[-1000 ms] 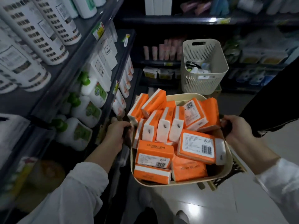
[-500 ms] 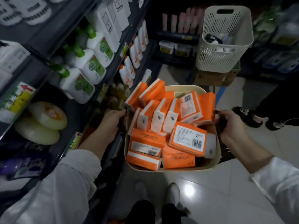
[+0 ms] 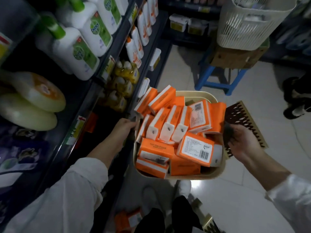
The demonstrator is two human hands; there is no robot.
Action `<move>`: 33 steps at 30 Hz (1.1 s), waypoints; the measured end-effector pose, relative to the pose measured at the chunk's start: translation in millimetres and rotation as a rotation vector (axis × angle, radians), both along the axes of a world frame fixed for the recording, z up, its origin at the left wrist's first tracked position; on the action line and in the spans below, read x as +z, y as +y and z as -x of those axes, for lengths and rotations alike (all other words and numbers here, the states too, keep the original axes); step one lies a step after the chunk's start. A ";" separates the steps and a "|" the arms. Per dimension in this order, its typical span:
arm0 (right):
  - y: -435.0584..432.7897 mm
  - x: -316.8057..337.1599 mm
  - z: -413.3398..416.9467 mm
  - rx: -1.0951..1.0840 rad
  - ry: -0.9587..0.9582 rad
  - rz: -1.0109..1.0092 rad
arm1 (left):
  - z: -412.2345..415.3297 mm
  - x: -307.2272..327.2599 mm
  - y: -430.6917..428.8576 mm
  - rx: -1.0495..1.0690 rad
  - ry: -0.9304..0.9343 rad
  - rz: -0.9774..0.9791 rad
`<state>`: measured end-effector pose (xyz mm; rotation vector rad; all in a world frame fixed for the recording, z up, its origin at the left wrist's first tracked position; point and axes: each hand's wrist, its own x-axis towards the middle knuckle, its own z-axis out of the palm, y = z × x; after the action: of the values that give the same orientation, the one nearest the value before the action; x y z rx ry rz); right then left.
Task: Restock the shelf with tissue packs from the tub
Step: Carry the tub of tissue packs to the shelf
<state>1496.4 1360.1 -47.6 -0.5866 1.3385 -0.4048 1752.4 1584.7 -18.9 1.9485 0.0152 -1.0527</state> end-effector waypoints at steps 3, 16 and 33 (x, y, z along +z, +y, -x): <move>8.7 -29.0 1.0 0.023 0.010 0.008 | -8.3 -26.5 7.8 0.006 0.016 -0.055; 12.3 -162.9 -19.4 0.167 0.020 -0.005 | -35.2 -163.9 5.3 0.013 0.058 -0.148; -8.0 -335.1 -66.1 0.172 0.028 -0.007 | -61.9 -339.8 -38.8 0.051 0.064 -0.079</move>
<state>1562.5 1352.2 -382.7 -0.6979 1.3045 -0.2526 1814.3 1545.9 -358.7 1.9737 0.1429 -1.0951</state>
